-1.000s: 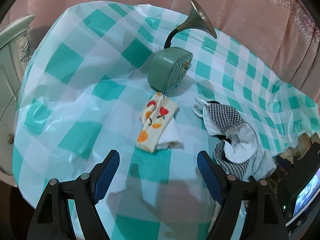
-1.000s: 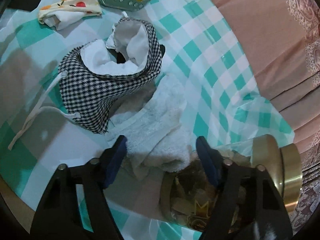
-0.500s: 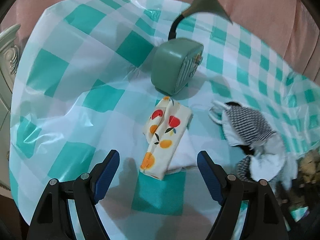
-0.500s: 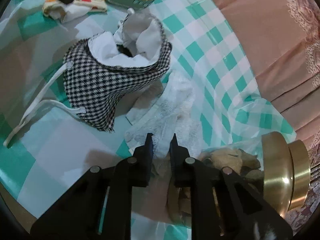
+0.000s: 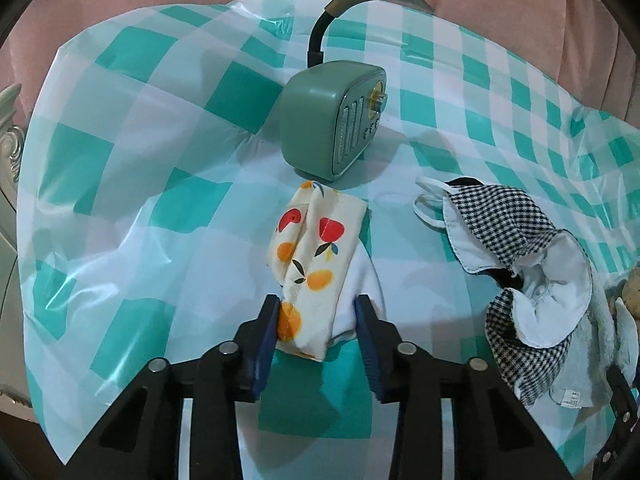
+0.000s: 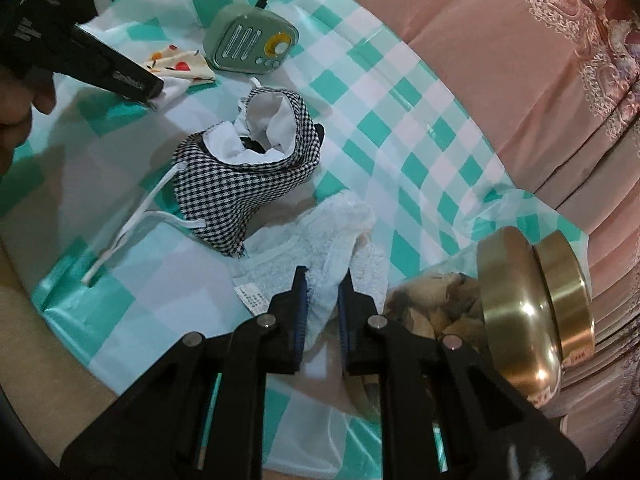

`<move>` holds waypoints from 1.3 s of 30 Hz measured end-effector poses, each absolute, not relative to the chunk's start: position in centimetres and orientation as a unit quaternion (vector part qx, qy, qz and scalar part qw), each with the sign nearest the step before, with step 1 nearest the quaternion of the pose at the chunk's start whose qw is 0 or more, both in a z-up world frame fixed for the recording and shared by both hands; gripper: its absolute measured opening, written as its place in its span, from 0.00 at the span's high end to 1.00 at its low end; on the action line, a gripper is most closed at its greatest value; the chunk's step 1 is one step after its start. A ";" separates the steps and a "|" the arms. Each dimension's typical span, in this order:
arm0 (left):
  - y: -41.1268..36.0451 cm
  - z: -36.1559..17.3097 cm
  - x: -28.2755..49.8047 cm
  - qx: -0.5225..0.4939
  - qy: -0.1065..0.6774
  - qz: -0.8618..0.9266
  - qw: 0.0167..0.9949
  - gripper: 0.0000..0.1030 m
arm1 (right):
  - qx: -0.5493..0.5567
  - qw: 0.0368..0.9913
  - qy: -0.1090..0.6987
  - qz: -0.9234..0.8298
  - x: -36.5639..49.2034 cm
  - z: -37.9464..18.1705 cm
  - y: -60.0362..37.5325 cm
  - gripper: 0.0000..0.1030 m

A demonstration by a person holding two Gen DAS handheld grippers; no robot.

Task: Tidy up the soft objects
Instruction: 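Lift the towel and floral cloth toward the pink box with both tools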

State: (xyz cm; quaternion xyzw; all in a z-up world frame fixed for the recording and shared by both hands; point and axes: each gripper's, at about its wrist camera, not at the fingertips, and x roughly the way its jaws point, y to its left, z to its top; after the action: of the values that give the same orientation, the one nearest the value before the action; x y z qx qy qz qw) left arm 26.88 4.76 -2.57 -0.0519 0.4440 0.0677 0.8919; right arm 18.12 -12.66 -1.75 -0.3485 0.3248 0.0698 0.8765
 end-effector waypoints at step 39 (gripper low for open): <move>-0.5 4.5 6.7 -0.197 0.367 -0.038 0.908 0.74 | -0.008 0.912 0.348 0.215 7.1 4.1 -26.2 0.84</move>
State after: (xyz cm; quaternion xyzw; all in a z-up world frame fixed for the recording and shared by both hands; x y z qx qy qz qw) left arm 6.74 -0.50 4.54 -0.1972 0.3666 -0.0382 0.9085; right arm 7.08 -26.18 4.10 -0.0080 0.3482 0.2149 0.9124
